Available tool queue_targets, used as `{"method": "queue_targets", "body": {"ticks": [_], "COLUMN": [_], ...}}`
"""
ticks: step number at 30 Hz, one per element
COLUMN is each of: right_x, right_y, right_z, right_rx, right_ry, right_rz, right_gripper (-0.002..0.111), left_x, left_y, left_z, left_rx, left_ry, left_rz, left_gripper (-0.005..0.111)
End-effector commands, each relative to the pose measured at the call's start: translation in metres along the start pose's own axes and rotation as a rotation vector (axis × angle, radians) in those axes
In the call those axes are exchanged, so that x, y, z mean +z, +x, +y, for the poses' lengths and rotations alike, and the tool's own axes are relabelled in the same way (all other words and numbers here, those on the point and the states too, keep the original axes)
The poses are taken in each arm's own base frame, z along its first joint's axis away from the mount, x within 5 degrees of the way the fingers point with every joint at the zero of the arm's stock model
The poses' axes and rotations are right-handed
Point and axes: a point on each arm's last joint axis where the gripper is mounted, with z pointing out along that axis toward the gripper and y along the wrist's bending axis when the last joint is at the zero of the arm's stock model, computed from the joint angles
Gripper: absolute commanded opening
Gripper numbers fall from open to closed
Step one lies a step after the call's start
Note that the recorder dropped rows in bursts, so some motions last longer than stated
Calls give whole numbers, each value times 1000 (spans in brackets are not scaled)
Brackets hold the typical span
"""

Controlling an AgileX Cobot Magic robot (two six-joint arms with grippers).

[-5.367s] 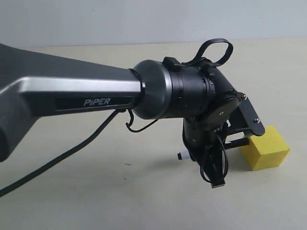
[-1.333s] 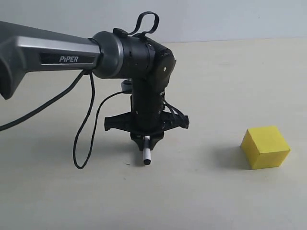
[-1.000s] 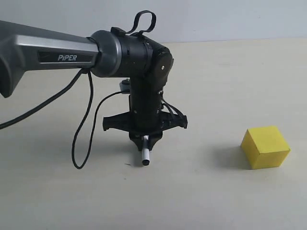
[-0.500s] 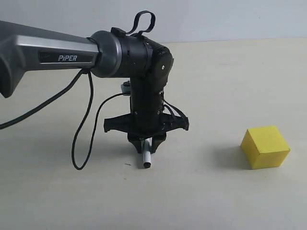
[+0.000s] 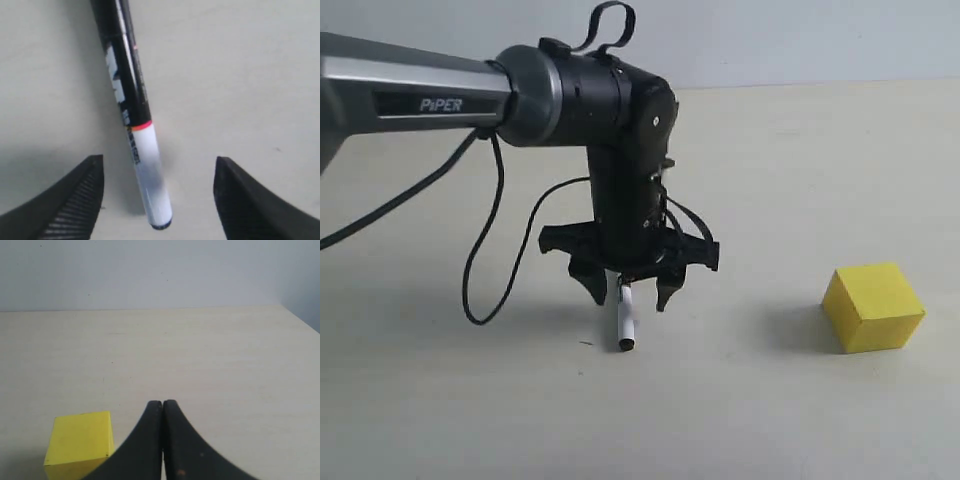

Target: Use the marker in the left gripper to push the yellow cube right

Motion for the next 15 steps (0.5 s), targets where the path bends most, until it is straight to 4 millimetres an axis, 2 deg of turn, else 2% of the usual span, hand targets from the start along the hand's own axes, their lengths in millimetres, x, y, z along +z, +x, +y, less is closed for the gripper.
{"method": "queue_targets", "body": {"ticks": [1,5,6,7,8,10,15], "right_x": [0,0,0,0,0,0,0], "right_y": [1,1,1,1,1,1,1], "right_z": [0,0,0,0,0,0,0], "right_rx": [-8,-8,-8,-8,-8,-8,-8], "right_ry": [8,8,8,8,8,8,8], "right_rz": [-8,-8,-8,-8,-8,-8,-8], "right_gripper": [0,0,0,0,0,0,0], "left_x": [-58,-118,-126,-137,-141,-153,-155], "left_y": [5,14,15,18,19,19,19], "left_z": [0,3,3,4,5,5,5], "left_rx": [125,258,281,303,310,323,360], "left_ry": [90,177,186,202,208,230,264], "left_rz": [-129,-316,-342,-382,-398,-455,-555], "left_gripper": [62,61,59,49,41,3,0]}}
